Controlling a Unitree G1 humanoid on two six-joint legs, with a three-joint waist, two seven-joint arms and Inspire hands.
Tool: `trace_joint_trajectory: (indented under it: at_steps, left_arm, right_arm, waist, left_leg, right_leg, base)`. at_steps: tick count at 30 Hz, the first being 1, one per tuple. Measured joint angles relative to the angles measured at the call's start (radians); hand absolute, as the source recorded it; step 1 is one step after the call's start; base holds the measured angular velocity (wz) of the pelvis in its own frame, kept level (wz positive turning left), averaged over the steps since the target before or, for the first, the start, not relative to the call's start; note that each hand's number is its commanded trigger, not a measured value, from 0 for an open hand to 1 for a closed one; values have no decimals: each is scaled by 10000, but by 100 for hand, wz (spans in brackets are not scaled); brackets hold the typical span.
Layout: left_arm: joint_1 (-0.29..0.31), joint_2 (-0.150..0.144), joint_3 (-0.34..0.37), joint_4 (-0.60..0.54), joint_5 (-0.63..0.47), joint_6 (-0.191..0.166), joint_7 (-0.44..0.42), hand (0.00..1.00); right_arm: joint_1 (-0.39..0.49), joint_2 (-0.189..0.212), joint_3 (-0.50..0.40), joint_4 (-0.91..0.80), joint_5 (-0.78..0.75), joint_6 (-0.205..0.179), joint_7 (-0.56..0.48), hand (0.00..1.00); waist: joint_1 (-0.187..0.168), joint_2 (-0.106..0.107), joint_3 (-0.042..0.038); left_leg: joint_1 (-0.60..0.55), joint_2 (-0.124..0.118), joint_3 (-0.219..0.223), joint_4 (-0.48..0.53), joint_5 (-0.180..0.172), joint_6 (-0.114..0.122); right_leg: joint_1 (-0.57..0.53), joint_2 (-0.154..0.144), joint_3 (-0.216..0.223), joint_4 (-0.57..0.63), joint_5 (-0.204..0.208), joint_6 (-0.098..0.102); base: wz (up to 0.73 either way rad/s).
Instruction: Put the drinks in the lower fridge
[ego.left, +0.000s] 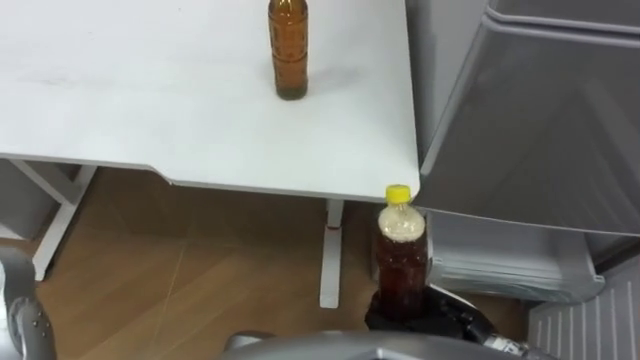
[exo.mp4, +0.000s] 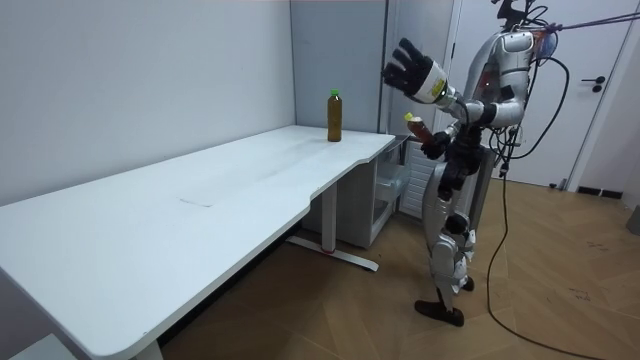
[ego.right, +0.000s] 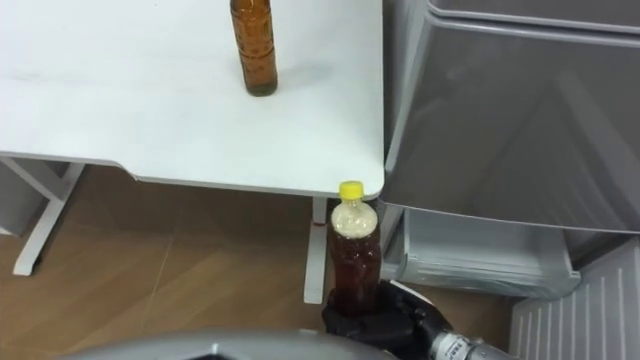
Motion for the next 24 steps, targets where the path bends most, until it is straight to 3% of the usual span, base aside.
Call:
trace_joint_trajectory:
  at_steps: [3, 8, 16, 18, 21, 24]
  left_arm:
    - [368, -8, -228, 1267, -456, 175, -5, 0]
    - [1060, -34, -1344, 3079, -2002, 477, -78, 0]
    - [1164, -84, -2896, 5946, -2328, 997, -715, 0]
    - [1092, -78, -3294, 6928, -2391, 1353, -1013, 0]
    - [1120, -64, -3654, 7633, -2376, 1576, -1365, 0]
    - [1141, -54, -4095, 8715, -2372, 1881, -2211, 0]
  right_arm:
    - [-13, 22, -4, -88, 86, 1, -103, 100]
    - [-14, 35, 10, -115, 113, 1, -415, 100]
    - [-205, 70, 89, -23, 556, 206, -900, 100]
    - [-371, 67, 97, 208, 1086, 286, -1218, 100]
    - [-529, 64, 112, 220, 1446, 401, -1563, 100]
    - [-722, 60, 100, 220, 1618, 409, -1881, 100]
  waist:
    - [-38, -20, 5]
    - [-58, -88, 15]
    - [-306, -189, 36]
    - [-407, -196, 42]
    - [-509, -236, 64]
    - [-679, -197, 57]
  left_leg:
    - [60, -8, 5, -13, 0, 0]
    - [46, -24, -57, -28, -1, 0]
    - [88, -22, -34, -84, 2, -4]
    - [96, -26, 18, -162, -1, -1]
    - [38, -25, 47, -181, -1, -2]
    - [-49, -23, 89, -179, -1, -1]
  right_leg:
    - [86, -4, -14, -31, 0, 0]
    - [138, 3, -30, -164, -1, 3]
    - [162, -4, -68, -169, -1, 2]
    - [135, -10, -31, -175, -2, 4]
    - [45, -4, 8, -167, -2, 4]
    - [-51, -5, 41, -169, -2, 4]
  base:
    - [0]
    - [1]
    - [-2]
    - [-7]
    - [-4]
    - [0]
